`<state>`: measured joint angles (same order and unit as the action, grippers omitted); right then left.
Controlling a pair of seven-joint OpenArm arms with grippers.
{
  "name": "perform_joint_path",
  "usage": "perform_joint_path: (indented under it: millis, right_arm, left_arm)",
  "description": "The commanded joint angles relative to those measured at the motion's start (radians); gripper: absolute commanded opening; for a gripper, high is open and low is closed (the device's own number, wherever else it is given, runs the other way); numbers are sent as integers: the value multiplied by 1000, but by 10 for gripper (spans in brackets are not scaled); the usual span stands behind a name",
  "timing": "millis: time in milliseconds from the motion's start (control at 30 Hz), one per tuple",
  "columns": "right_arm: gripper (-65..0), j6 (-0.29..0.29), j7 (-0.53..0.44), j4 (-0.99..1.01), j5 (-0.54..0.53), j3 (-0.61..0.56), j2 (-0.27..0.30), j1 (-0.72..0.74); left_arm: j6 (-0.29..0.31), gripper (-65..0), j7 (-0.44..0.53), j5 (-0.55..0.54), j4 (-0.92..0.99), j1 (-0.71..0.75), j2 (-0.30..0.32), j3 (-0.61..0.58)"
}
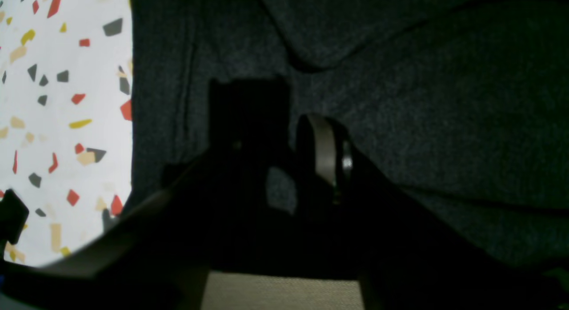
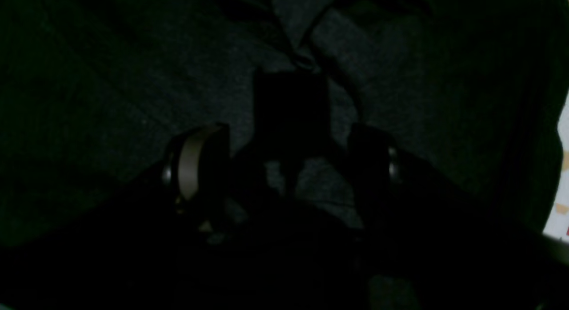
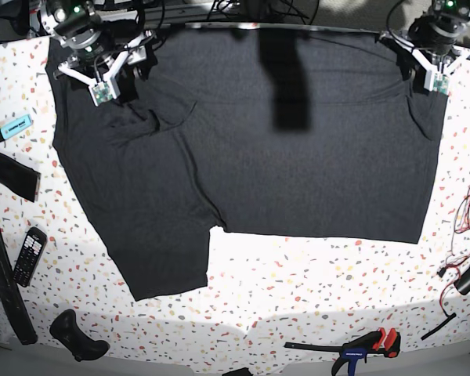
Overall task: Fold the T-shirt properly
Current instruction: 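Drag the shirt back toward the robot with both grippers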
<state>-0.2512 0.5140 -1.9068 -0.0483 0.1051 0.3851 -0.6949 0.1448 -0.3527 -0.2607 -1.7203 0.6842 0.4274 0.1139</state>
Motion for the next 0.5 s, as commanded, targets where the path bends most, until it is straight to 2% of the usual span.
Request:
perform_joint_path:
  millis: [0,467]
  right_arm:
    - [-237,3,10,-14,11,7,11,2]
    - [-237,16,38,-20,18,7,11,76]
  left_arm:
    - [12,-474,-10,2,-5,10,5,-2]
    - [12,-474,-4,10,-6,-9,5,-2]
